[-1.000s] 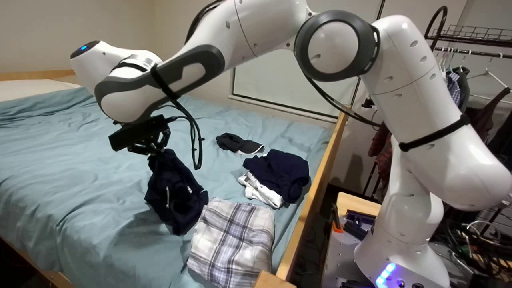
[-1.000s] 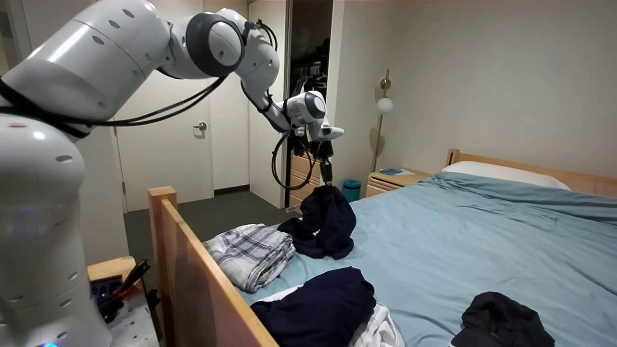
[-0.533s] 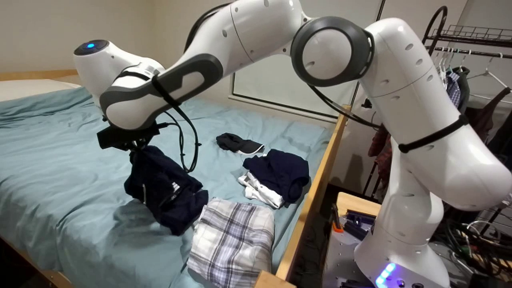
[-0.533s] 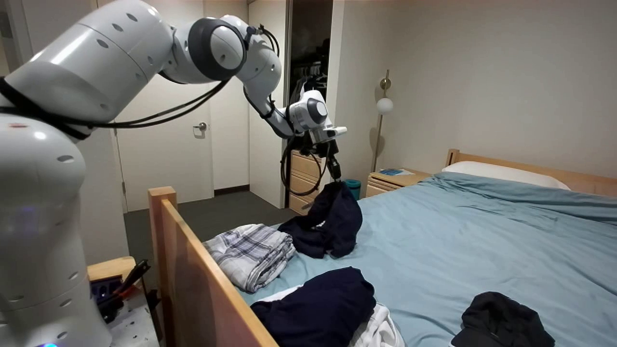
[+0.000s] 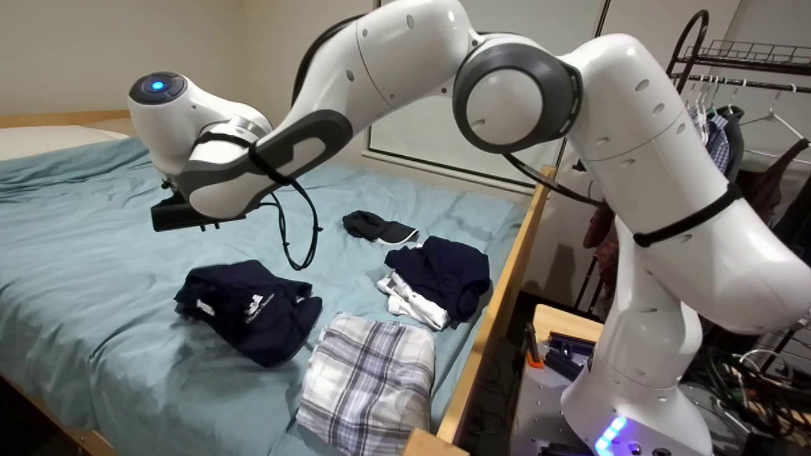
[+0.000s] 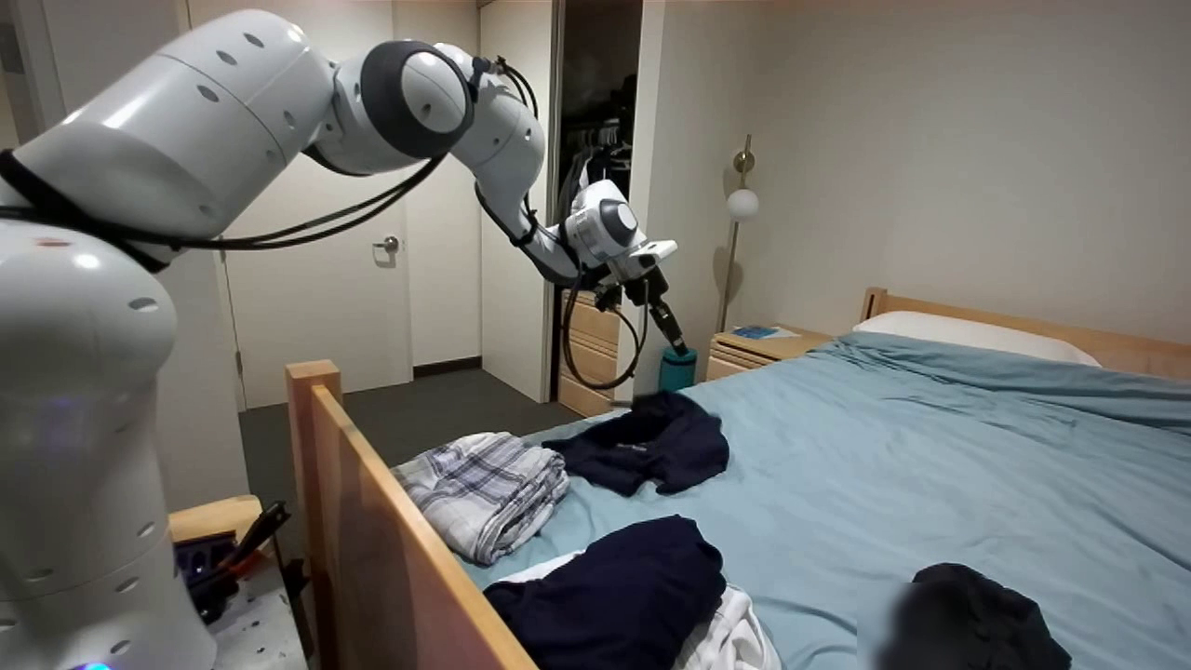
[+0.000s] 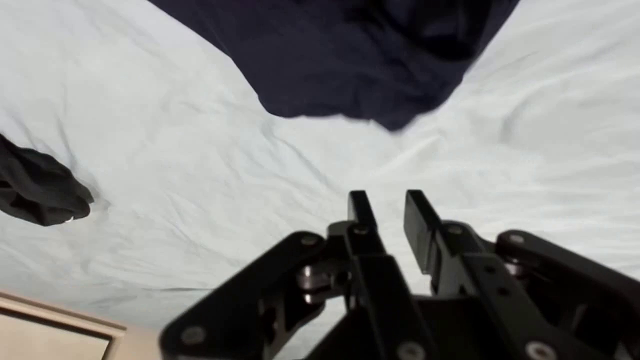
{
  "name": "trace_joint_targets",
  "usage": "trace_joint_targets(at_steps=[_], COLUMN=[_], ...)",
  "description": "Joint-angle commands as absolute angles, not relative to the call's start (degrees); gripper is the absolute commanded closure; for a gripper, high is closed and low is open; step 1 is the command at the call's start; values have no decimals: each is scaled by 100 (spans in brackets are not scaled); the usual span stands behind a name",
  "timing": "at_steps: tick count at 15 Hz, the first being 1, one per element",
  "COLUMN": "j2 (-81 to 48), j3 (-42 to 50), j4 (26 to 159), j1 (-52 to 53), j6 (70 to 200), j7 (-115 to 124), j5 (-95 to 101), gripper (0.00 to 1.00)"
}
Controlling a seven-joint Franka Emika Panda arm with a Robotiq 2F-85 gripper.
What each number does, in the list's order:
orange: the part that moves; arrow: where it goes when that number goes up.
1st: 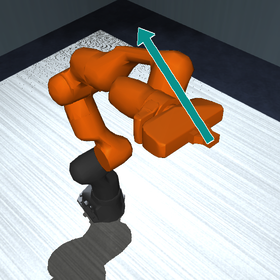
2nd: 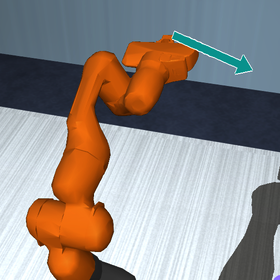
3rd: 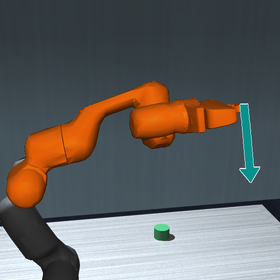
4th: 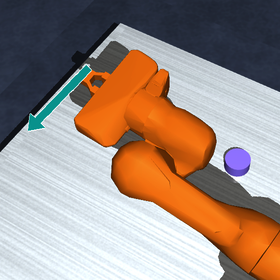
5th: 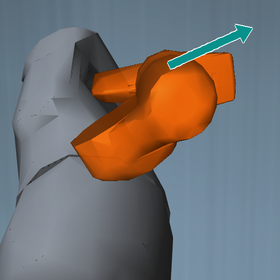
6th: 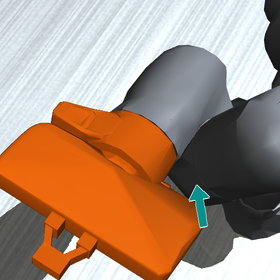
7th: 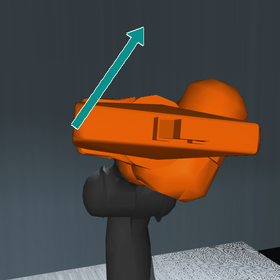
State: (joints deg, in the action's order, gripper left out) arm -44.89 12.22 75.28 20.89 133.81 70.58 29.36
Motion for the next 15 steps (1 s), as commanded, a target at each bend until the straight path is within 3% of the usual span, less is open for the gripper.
trace_joint_targets(at_steps=[1, 4, 8, 11, 12, 15], j2=[-4609, -4590, -4443, -4445, -3552, -3091], j3=[1651, 1658, 1442, 1199, 1099, 881], j4=[7455, 7491, 7579, 7470, 8183, 8318], j1=[2340, 2344, 2341, 2293, 2388, 2295], j6=[13788, 13775, 12502, 11383, 10957, 10039], j7=[7714, 7886, 7615, 7554, 7354, 7423], j5=[3482, 3756, 3574, 3476, 3498, 3510], gripper=[45, 27, 2, 0, 0, 0])
